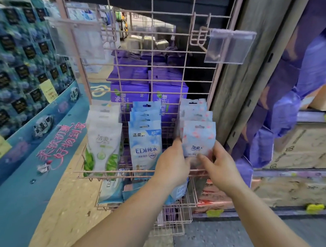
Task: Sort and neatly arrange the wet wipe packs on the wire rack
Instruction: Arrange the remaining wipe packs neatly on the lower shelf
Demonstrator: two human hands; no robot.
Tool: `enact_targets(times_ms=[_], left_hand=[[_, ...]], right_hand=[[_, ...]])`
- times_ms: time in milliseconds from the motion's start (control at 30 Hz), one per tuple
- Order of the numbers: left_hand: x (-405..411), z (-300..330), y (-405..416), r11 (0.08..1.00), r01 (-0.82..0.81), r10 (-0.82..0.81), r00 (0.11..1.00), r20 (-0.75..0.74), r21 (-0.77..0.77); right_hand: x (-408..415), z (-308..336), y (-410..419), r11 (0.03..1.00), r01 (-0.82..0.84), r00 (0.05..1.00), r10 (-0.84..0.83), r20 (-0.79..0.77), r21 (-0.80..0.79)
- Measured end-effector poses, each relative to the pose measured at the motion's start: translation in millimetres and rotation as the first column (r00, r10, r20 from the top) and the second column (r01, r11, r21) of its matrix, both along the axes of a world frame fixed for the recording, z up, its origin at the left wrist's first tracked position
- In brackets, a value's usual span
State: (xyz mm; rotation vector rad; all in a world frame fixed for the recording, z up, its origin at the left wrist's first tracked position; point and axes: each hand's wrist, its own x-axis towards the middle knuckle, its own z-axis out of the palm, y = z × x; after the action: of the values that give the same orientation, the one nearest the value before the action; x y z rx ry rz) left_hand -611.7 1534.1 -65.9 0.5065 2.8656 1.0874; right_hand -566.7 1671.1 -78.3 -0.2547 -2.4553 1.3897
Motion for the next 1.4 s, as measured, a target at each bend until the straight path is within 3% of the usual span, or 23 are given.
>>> enact_targets(times_ms=[100, 200, 300, 400, 467, 567, 667, 800, 900, 1000, 1133, 1267, 1400], left_hand=[[-5.2, -6.2, -0.1, 0.996, 0.036, -0.030, 0.997, 0.067, -0.086], [0.5, 2.0, 0.4, 0.998, 0.029, -0.026, 0.998, 0.055, -0.052], [25.6, 1.2, -16.1, 0.992, 0.055, -0.038, 0.989, -0.144, 0.113], [51.4, -32.2, -56.4, 0.947, 0.207, -0.096, 0.914, -0.395, 0.247], [56.6, -73.5, -91.6, 0.958, 0.214, -0.131, 0.918, -0.374, 0.189], [46.3, -126.9, -143.2, 1.000, 0.001, -0.004, 0.990, -0.142, -0.021], [26.1, -156.0, -182.8, 0.947, -0.266, 0.271, 0.962, 0.006, -0.180], [-2.3, -172.4, -207.5, 0.914, -0.321, 0.363, 0.920, 0.146, -0.249], [-20.5, -178.5, -216.3, 0.923, -0.319, 0.339, 0.939, 0.060, -0.217], [-38.3, -184.1, -227.7, 0.919, -0.304, 0.305, 0.952, -0.039, -0.252], [-48.9, -188.1, -235.6, 0.899, -0.228, 0.192, 0.972, -0.133, -0.374], [-47.1, -194.0, -238.8, 0.966, -0.189, 0.156, 0.971, -0.179, -0.179], [-38.4, -184.9, -231.7, 0.964, -0.224, 0.231, 0.972, -0.039, 0.143]], right_hand=[[-0.5, -18.3, -1.9, 0.997, 0.024, 0.997, -0.018, 0.077, -0.077], [2.7, -32.2, -0.5, 0.982, 0.052, 0.993, -0.032, 0.114, -0.183], [9.4, -37.6, -1.0, 0.928, 0.218, 0.976, -0.205, 0.075, -0.302], [31.0, -60.2, -11.4, 0.783, 0.474, 0.876, -0.468, 0.119, -0.403], [44.5, -87.4, -27.4, 0.786, 0.509, 0.859, -0.444, 0.253, -0.350], [51.8, -116.7, -67.1, 0.906, 0.328, 0.873, -0.181, 0.453, -0.269], [41.0, -117.3, -112.3, 0.971, 0.112, 0.897, -0.006, 0.443, -0.213], [8.0, -113.3, -147.5, 0.995, -0.092, 0.877, 0.105, 0.468, -0.050], [-13.5, -117.8, -160.2, 0.959, -0.240, 0.833, 0.122, 0.540, 0.153], [-25.2, -122.1, -164.6, 0.923, -0.305, 0.793, 0.111, 0.599, 0.233], [-21.6, -126.0, -160.3, 0.889, -0.288, 0.838, 0.054, 0.542, 0.357], [-9.3, -142.0, -145.4, 0.902, -0.173, 0.887, -0.032, 0.462, 0.394], [6.7, -153.9, -129.9, 0.931, -0.013, 0.899, -0.149, 0.411, 0.365]])
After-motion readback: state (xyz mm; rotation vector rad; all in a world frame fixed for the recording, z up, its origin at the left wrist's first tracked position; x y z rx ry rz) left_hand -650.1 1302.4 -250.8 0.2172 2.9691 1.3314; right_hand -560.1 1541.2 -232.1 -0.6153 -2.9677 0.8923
